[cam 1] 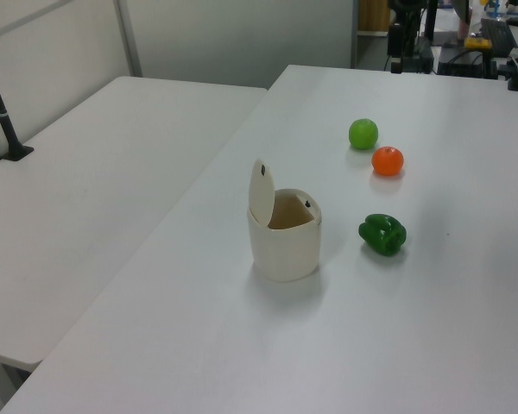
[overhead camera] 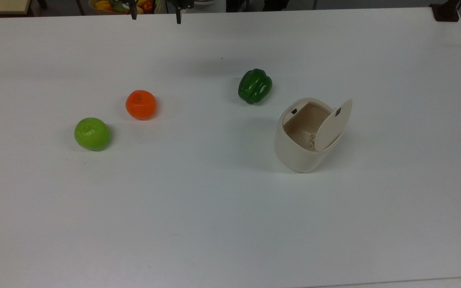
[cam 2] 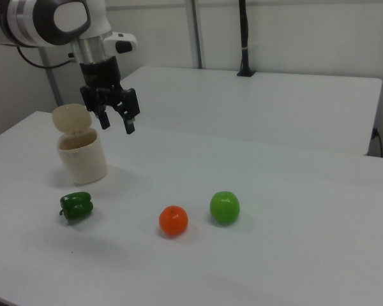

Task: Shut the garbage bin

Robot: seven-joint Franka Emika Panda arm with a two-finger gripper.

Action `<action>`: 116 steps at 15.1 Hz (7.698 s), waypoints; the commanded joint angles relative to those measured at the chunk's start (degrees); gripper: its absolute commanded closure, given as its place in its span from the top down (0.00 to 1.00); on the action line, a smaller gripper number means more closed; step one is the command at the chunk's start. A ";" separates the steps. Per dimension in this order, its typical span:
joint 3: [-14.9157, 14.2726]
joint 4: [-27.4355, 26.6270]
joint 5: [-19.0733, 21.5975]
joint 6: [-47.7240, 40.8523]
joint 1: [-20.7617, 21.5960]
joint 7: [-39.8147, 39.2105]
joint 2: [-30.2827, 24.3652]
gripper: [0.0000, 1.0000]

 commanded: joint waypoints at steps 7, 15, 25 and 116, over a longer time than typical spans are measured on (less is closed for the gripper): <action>0.17 -1.10 -0.03 1.13 -0.32 -0.67 -0.67 0.00; 0.96 0.22 3.65 15.61 1.87 0.30 4.95 0.00; 0.96 0.22 4.89 38.03 14.97 0.47 9.52 0.00; -0.62 0.75 1.82 -1.33 -1.02 -2.25 0.22 0.31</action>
